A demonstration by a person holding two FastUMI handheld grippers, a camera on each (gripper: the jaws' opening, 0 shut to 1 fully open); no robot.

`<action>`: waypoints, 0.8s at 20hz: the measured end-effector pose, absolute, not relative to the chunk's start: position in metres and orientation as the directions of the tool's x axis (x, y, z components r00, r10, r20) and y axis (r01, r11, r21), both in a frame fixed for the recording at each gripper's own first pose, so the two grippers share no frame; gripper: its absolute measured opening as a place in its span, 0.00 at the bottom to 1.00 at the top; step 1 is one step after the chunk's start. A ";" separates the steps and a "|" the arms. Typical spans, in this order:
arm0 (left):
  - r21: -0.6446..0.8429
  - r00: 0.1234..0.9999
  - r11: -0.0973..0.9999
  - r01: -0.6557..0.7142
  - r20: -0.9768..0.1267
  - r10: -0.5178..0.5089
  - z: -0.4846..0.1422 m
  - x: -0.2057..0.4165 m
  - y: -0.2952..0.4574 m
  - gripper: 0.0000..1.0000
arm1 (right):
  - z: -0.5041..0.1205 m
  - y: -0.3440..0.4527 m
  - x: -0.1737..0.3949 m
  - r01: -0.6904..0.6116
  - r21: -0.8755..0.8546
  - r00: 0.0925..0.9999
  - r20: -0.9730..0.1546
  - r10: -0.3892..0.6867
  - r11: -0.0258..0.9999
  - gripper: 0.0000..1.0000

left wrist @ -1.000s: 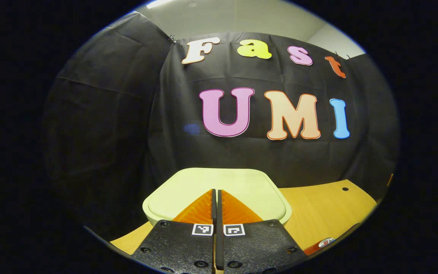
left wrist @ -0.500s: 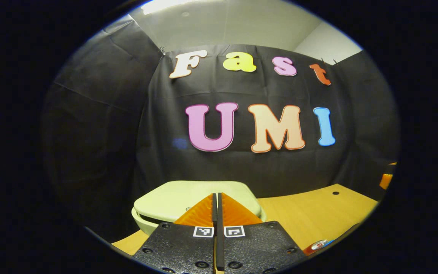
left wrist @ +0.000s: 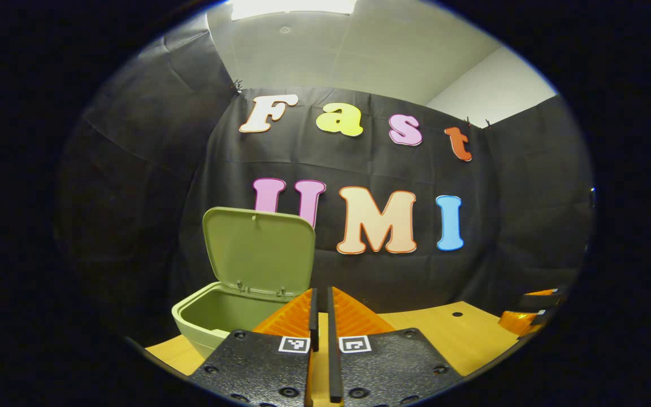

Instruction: Press the lid of the desktop garbage bin to open it, pick up the crumpled paper on the desktop and throw it into the bin, then pick up the pop can on the desktop and drop it into the bin, and finally close the garbage bin lid.

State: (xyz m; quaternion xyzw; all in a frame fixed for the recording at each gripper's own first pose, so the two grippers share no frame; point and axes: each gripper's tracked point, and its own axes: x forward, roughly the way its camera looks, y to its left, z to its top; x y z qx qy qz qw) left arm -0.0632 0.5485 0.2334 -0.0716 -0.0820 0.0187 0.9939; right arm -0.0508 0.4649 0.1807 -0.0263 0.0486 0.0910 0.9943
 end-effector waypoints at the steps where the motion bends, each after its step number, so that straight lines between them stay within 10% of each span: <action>1: -0.134 0.986 0.991 -0.003 0.163 0.025 0.234 -0.065 0.537 0.10 | 0.177 0.464 -0.049 -0.193 -0.051 0.976 -0.112 0.186 0.980 0.98; 5: -0.084 0.989 0.996 0.018 0.148 -0.006 0.231 -0.070 0.510 0.70 | 0.156 0.460 -0.046 -0.211 -0.044 0.968 -0.151 0.203 0.976 0.98; 16: -0.023 0.986 0.992 0.124 0.111 -0.121 0.224 -0.074 0.446 0.89 | 0.055 0.450 -0.053 -0.218 -0.071 0.918 -0.354 0.179 0.973 0.99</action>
